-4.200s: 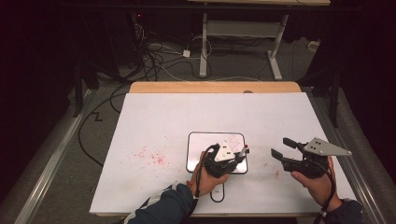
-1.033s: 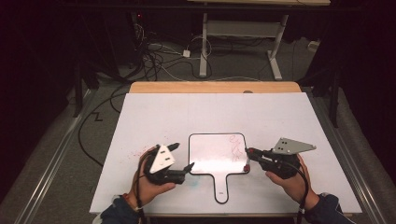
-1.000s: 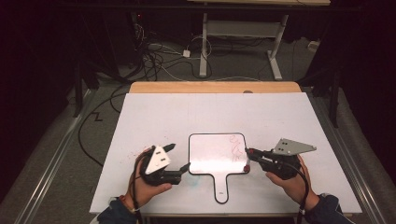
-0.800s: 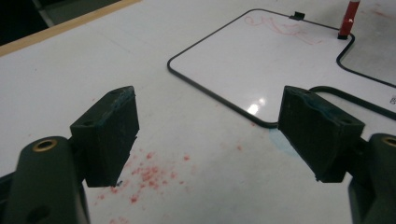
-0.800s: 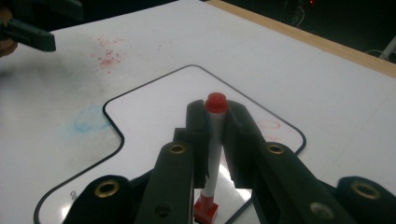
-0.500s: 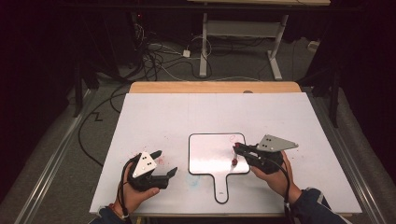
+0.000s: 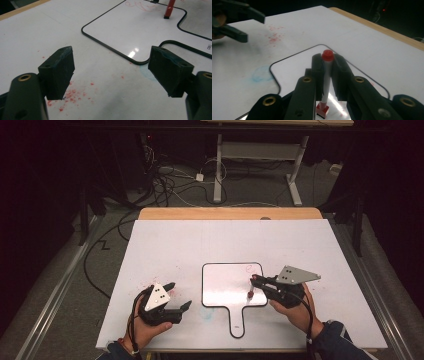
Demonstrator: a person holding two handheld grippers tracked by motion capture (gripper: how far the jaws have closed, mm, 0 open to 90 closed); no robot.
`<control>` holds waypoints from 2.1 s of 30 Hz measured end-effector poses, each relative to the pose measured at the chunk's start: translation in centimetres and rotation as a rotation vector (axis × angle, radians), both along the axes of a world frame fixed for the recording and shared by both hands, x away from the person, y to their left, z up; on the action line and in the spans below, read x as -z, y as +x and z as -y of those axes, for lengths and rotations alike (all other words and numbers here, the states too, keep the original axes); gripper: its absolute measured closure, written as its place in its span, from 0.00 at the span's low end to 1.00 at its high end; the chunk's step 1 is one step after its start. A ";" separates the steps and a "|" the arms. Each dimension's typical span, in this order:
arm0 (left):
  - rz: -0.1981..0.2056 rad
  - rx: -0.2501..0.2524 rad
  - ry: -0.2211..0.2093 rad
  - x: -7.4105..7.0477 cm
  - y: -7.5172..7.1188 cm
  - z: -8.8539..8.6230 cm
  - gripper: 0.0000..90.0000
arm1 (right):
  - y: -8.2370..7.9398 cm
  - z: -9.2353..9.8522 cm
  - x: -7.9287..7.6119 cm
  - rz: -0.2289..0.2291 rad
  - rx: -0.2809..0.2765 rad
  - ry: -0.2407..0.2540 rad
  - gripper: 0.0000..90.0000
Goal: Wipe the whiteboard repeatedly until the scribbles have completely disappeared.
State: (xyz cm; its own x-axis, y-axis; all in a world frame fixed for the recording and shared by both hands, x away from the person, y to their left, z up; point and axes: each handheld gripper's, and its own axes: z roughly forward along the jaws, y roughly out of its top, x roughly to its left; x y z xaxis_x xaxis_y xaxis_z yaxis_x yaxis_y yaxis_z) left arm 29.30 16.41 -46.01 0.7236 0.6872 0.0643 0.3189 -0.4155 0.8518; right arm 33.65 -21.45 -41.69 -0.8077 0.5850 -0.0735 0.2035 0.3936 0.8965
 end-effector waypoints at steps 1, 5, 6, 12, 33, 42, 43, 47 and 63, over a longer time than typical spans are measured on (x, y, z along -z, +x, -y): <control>0.000 0.002 0.001 0.0 0.0 0.0 0.23 | -0.4 -0.1 0.0 0.000 -0.010 -0.005 0.91; 0.000 0.007 0.000 0.0 0.0 0.1 0.23 | -0.2 0.1 -0.1 0.019 0.011 -0.025 0.91; -0.001 0.009 0.000 0.0 0.0 0.2 0.23 | 0.2 0.2 -0.1 0.025 0.030 -0.027 0.91; -0.008 0.008 0.004 0.2 0.2 0.1 0.23 | 2.8 1.4 0.1 0.066 0.134 -0.030 0.91; -0.013 0.018 0.009 0.2 0.2 0.3 0.23 | 1.5 1.1 -0.1 0.046 0.062 -0.033 0.91; -0.020 0.016 0.007 0.3 0.3 0.3 0.23 | 3.8 1.5 0.1 0.066 0.121 -0.025 0.91; -0.021 0.016 0.006 0.3 0.3 0.2 0.23 | 3.7 1.5 0.1 0.062 0.121 -0.027 0.91; -0.018 0.021 0.007 0.3 0.2 0.2 0.23 | 2.8 1.7 -0.4 0.033 0.098 -0.052 0.91; -0.021 0.031 0.006 0.3 0.2 0.4 0.23 | 4.4 1.6 -0.1 0.019 0.133 -0.024 0.91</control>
State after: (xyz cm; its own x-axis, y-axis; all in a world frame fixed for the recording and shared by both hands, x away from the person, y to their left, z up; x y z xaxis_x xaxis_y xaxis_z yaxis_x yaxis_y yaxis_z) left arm 29.53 16.03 -46.32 0.7458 0.6640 0.0530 0.3234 -0.4305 0.8427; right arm 38.06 -23.07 -41.55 -0.7215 0.6847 -0.1029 0.2387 0.3855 0.8913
